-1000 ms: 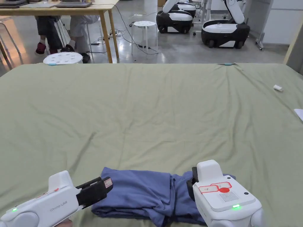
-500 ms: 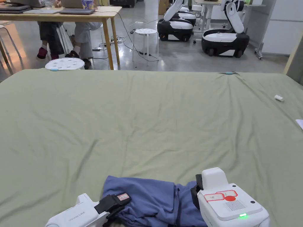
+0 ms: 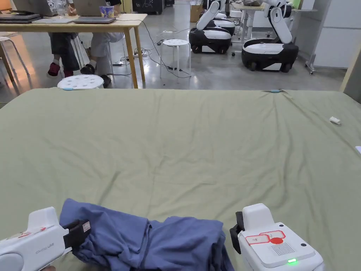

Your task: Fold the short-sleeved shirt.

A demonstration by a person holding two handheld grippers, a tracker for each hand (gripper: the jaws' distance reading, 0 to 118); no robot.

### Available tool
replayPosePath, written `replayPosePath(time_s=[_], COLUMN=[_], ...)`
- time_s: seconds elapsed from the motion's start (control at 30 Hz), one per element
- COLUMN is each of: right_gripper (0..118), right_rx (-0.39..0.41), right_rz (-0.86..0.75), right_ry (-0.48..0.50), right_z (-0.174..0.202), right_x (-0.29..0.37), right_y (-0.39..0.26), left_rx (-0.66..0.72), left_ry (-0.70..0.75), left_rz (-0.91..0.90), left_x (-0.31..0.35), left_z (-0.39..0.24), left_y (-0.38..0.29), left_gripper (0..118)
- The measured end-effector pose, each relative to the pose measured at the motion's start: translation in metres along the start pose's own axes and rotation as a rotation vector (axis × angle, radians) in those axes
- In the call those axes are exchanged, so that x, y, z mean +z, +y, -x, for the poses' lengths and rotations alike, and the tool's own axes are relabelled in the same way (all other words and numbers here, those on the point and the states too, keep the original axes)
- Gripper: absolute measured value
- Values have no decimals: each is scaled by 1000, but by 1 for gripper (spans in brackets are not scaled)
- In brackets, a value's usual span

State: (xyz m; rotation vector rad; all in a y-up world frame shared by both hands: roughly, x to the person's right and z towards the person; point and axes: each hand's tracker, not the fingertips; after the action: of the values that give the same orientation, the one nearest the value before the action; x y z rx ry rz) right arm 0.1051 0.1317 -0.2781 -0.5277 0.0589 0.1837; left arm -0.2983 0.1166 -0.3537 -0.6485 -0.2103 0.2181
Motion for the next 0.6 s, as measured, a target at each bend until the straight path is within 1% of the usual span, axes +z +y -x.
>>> replayPosePath(time_s=[0.1,0.2,0.3,0.33,0.43,0.53,0.57,0.6], right_gripper=[1,2,2,2,1,1,1,1], right_rx=[-24,-36,-27,-28,-47,-67,-73,-78], right_rz=[4,1,5,8,12,11,12,14], right_ry=[-13,-42,-101,-106,-110,-110,-108,-105], right_z=[-15,-31,-47,-52,-65,-72,-74,-75], right_x=[5,11,12,13,16,17,17,16], right_y=[-2,-6,-13,-15,-21,-25,-26,-26], left_rx=[-286,-506,-723,-781,-889,-1053,-1087,-1072], left_ry=[-7,-17,39,48,19,64,67,57], left_rz=[-47,-49,32,48,90,100,100,91], left_x=[16,5,-19,-26,-42,-60,-64,-64], left_z=[-75,-146,-214,-232,-275,-292,-292,-287], left_y=[-1,-12,-43,-55,-94,-131,-139,-141], left_gripper=[13,13,13,13,12,12,12,14])
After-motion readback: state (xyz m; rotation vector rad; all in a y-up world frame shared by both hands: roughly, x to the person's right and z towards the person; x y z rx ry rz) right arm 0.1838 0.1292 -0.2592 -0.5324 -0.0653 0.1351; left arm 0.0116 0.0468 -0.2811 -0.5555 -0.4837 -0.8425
